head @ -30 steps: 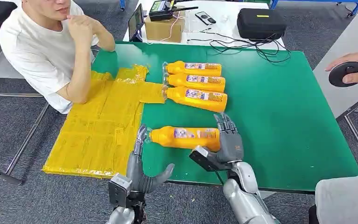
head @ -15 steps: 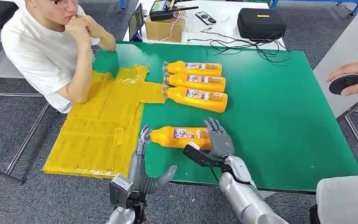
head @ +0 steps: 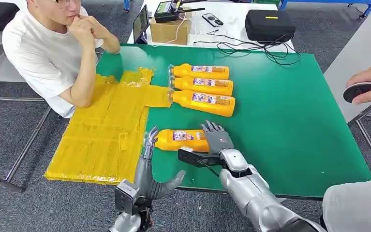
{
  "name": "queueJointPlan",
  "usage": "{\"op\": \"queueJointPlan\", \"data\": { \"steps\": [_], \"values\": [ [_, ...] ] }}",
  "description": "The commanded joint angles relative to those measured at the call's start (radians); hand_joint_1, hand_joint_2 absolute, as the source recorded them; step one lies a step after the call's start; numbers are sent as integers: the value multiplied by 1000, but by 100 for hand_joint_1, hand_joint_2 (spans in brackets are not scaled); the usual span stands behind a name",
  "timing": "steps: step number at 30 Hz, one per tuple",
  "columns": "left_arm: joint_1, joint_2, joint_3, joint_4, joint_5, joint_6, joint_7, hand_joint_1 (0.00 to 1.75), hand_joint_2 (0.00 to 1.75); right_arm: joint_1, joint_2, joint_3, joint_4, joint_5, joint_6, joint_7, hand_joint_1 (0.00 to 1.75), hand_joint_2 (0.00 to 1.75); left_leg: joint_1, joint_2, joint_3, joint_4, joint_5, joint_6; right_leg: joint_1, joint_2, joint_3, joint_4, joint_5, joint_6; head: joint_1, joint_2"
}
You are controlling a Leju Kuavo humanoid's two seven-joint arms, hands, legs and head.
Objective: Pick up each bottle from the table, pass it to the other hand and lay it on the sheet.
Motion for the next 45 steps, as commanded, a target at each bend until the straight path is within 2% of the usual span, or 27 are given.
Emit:
{"op": "queueJointPlan", "data": {
  "steps": [1, 6, 10, 15, 17, 18, 21, 22, 25, 26, 29, 30, 32, 35, 39, 45],
  "values": [
    [-40, 17, -5, 48, 1, -25, 5, 0, 175, -46, 0, 80, 130, -14, 121, 16, 175, 175, 0, 0, 1, -1, 0, -1, 0, -1, 2, -1, 0, -1, 0, 0],
    [-49, 11, -4, 70, -8, -25, 5, 0, 175, -51, 3, 64, 157, -46, 185, 29, 175, 175, 1, 0, 6, -1, 0, -1, 1, -2, 6, -2, 0, -3, 0, 0],
    [-48, 13, -7, 64, -8, -31, 5, 0, 175, -35, -4, 31, 156, -102, 204, -12, 175, 175, 1, -2, 8, -2, 0, -1, 2, -3, 9, -3, 0, -3, 0, 0],
    [-30, 24, -13, 4, 1, -21, 5, 0, 175, 32, -24, -70, 118, -278, 178, -200, 175, 175, 1, -3, 10, -3, 0, -1, 2, -4, 11, -4, 0, -2, 0, 0],
    [-22, 26, -10, -13, 2, -7, 5, 0, 175, 48, -24, -90, 103, -310, 157, -228, 175, 175, 2, -3, 11, -3, 0, -1, 2, -4, 12, -5, 0, -3, 0, 0],
    [2, 24, 7, -30, 18, 21, 5, 0, 175, 97, -28, -120, 62, -389, 100, -272, 175, 175, 2, -1, 11, -3, 0, -1, 2, -3, 11, -5, 0, -3, 0, 0],
    [28, 9, 36, -22, 20, 100, 5, 0, 175, 188, -27, -190, -15, -518, 17, -318, 175, 175, 1, 1, 13, -2, -2, -1, 2, 1, 12, -4, 0, -2, 0, 0],
    [35, -5, 63, 3, 32, 170, 5, 0, 175, 262, -19, -275, -76, -653, 18, -342, 175, 175, 2, -1, 13, -3, -1, -2, 2, -1, 13, -5, -1, -3, 0, 0],
    [71, 13, 78, -42, 69, 244, 5, 0, 175, 386, -32, -328, -146, -806, -25, -402, 175, 175, 2, -1, 13, -2, -2, -1, 2, -1, 13, -4, -1, -2, 0, 0],
    [71, 13, 78, -42, 69, 244, 5, 0, 175, 386, -32, -328, -146, -806, -25, -402, 175, 175, 3, -4, 15, -4, -2, -2, 3, -5, 15, -6, -2, -3, 0, 0],
    [111, 56, 27, -127, 57, 219, 5, 0, 175, 431, -17, -397, -178, -907, -80, -440, 175, 175, 2, -1, 12, -1, -4, -2, 2, 0, 11, -3, -2, -2, 0, 0],
    [130, 98, -39, -144, 50, 153, 5, 0, 175, 443, -22, -421, -190, -945, -89, -447, 175, 175, 2, -1, 12, -2, -4, -2, 2, 0, 12, -3, -2, -2, 0, 0],
    [147, 103, -54, -160, 47, 156, 5, 0, 175, 446, -33, -419, -192, -951, -85, -450, 175, 175, 2, -2, 13, -2, -4, -2, 2, -2, 13, -4, -3, -3, 0, 0],
    [149, 183, -187, -183, -7, 68, 54, 0, 175, 468, -34, -461, -250, -1014, -132, -515, 175, 175, 1, -1, 12, -1, -4, -1, 1, -1, 11, -3, -3, -2, 0, 0],
    [136, 179, -198, -106, 37, 58, 91, 0, 175, 520, -12, -446, -367, -1047, -86, -542, 175, 175, 1, -5, 11, -1, -5, 0, 1, -2, 3, -4, -5, 0, 0, 0],
    [121, 175, -202, -85, 11, 76, 96, 0, 175, 536, -19, -423, -395, -1042, -78, -541, 175, 175, 0, -2, 10, -2, -5, 1, 0, 0, 11, -4, -4, 0, 0, 0]
  ]
}}
